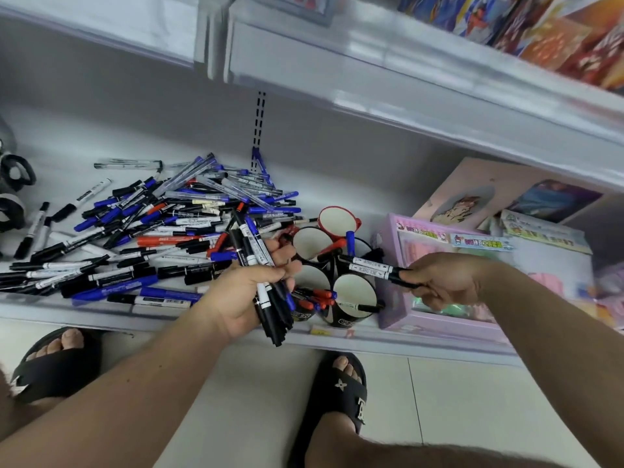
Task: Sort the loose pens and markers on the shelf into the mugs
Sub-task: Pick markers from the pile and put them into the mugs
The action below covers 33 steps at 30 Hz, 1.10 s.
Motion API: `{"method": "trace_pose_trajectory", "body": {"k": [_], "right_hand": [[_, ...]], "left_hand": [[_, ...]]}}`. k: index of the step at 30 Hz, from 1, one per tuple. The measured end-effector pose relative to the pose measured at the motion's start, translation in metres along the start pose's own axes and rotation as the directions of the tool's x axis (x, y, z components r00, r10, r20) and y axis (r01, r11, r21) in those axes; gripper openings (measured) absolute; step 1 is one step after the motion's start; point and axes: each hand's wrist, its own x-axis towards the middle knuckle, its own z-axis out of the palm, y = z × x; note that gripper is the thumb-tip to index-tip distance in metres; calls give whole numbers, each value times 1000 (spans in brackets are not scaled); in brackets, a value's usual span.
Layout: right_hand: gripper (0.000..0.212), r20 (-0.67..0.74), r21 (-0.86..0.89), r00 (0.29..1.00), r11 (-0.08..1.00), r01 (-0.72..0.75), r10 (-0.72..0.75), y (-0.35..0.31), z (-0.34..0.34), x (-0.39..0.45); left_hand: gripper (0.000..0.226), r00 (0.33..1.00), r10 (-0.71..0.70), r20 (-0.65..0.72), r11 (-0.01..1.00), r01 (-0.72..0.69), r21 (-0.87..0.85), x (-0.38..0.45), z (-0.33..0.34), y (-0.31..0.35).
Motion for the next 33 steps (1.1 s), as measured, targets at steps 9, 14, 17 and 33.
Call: {"method": "trace_pose_trajectory", "body": {"k": [9,14,17,33], "right_hand": [[33,-96,-302,970,922,-241,222,11,27,35],[40,-88,-395,979,896,-205,185,5,45,48],[52,-181,-633,983,768,-97,-24,-14,52,39],[27,-90,-544,694,619,566,-714,-85,177,-34]], "left_hand": [[41,1000,-26,6,1000,26,5,1,1,-7],[40,1000,-10,-14,1000,10,12,-1,-2,-3],[40,1000,-7,-7,1000,7,1,-2,-5,-1],[28,989,-50,141,992,66,-110,-7,2,9]]}}
